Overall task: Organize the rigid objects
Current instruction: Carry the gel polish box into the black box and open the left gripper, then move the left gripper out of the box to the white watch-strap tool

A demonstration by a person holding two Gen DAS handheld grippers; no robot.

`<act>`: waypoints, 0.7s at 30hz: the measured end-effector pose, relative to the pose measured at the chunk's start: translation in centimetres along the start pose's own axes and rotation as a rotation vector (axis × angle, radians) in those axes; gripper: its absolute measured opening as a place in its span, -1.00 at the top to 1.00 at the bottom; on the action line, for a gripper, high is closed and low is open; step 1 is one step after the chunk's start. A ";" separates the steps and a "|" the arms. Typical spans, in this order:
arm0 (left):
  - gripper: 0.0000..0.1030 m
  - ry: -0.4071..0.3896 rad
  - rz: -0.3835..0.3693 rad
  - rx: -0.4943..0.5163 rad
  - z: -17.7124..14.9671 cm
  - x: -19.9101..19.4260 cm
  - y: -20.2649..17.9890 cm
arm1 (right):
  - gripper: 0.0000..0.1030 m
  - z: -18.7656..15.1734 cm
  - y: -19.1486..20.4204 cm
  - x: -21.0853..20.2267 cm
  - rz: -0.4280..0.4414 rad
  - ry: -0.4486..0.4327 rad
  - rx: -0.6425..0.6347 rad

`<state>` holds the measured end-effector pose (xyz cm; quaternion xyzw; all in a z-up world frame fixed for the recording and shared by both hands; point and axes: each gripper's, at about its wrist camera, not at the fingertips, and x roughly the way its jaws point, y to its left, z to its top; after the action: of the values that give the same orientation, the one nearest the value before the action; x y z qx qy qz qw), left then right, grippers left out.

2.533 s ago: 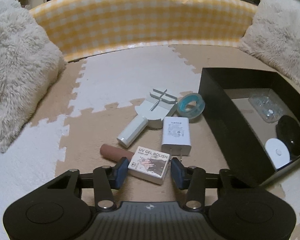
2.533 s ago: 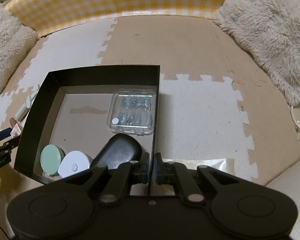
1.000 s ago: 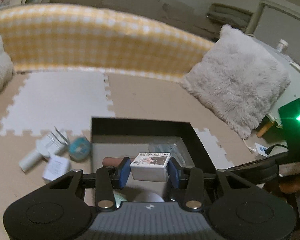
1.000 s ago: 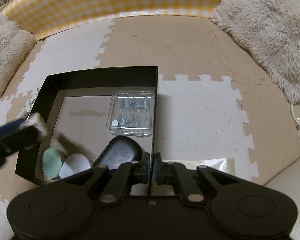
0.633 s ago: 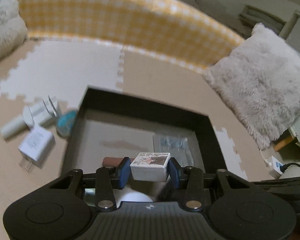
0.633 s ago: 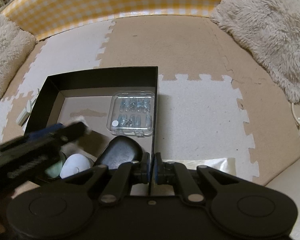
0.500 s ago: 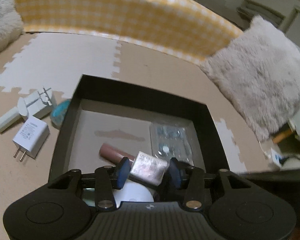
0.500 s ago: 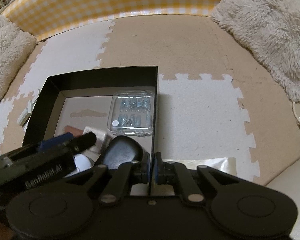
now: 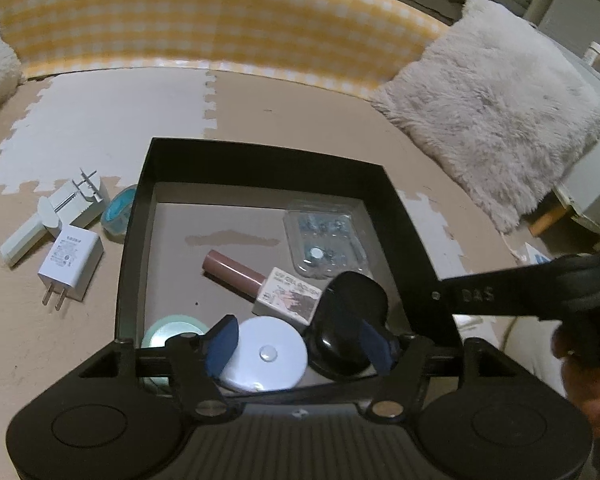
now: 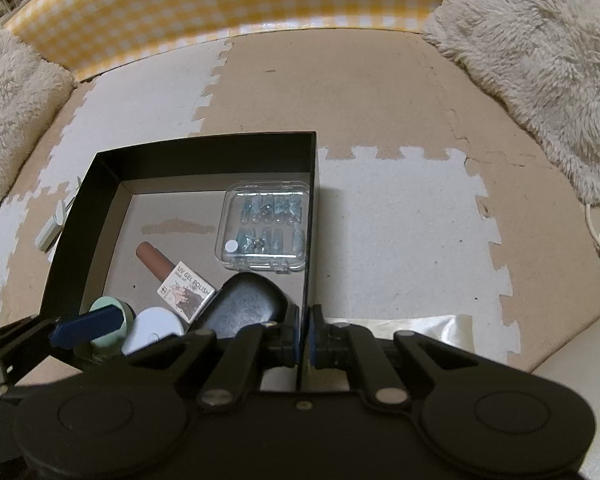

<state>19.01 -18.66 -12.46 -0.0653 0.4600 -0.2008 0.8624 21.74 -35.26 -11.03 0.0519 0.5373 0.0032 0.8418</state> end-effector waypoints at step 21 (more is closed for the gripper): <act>-1.00 -0.049 0.056 0.111 1.2 -4.1 0.6 | 0.90 0.0 0.2 0.0 -0.003 0.000 -0.004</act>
<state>18.15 -16.57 -8.84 -0.0094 0.4284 -0.2000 0.8811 21.74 -35.10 -11.00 0.0495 0.5375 0.0030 0.8418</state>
